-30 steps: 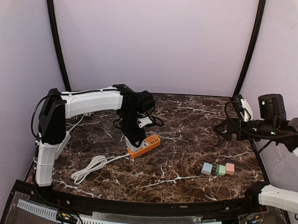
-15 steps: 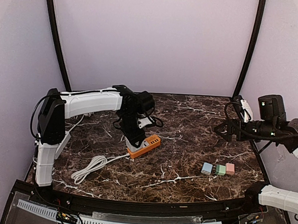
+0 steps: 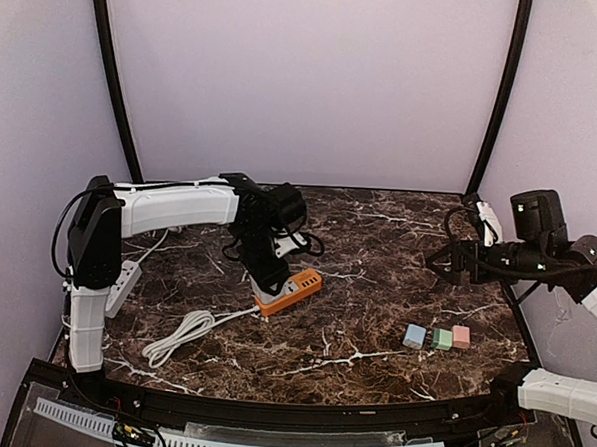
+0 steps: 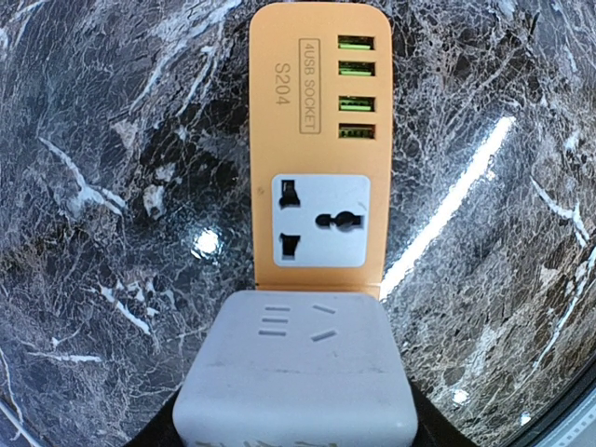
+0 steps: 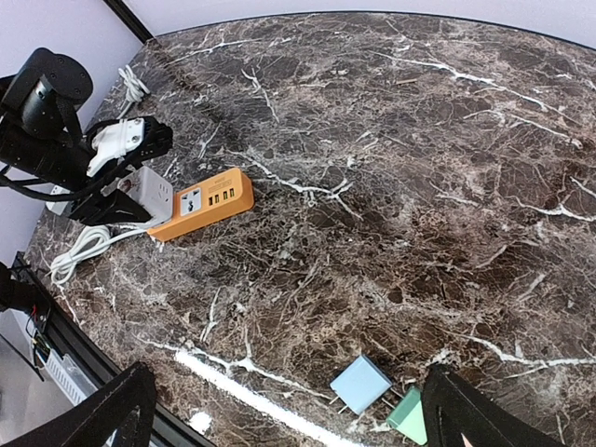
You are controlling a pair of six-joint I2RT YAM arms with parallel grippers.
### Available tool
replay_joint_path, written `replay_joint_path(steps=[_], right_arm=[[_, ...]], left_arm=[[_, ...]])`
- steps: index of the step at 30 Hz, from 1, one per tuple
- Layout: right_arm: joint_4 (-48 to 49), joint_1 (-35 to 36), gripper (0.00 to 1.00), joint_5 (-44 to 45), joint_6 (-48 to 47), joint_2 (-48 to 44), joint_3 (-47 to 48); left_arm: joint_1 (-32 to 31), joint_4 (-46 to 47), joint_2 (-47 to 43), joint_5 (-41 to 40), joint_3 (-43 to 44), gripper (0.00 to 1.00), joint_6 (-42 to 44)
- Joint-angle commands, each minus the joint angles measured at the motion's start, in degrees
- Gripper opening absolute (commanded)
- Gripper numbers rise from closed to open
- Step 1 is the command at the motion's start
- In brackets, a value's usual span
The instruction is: Insert the plug
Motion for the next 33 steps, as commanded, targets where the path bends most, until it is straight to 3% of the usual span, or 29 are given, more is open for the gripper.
replay_joint_path(steps=[1, 18, 33], right_arm=[[1.6, -0.2, 0.99, 0.6, -0.8, 0.9, 0.1], [3.3, -0.1, 0.99, 0.8, -1.2, 5.8, 1.5], [3.8, -0.1, 0.99, 2.2, -1.1, 8.8, 2.9]], left_arm=[[0.1, -0.1, 2.8, 0.9, -4.3, 0.01, -0.4], [0.2, 5.0, 3.5, 2.6, -9.1, 0.01, 0.2], [0.0, 2.3, 7.7, 1.7, -4.6, 0.05, 0.8]])
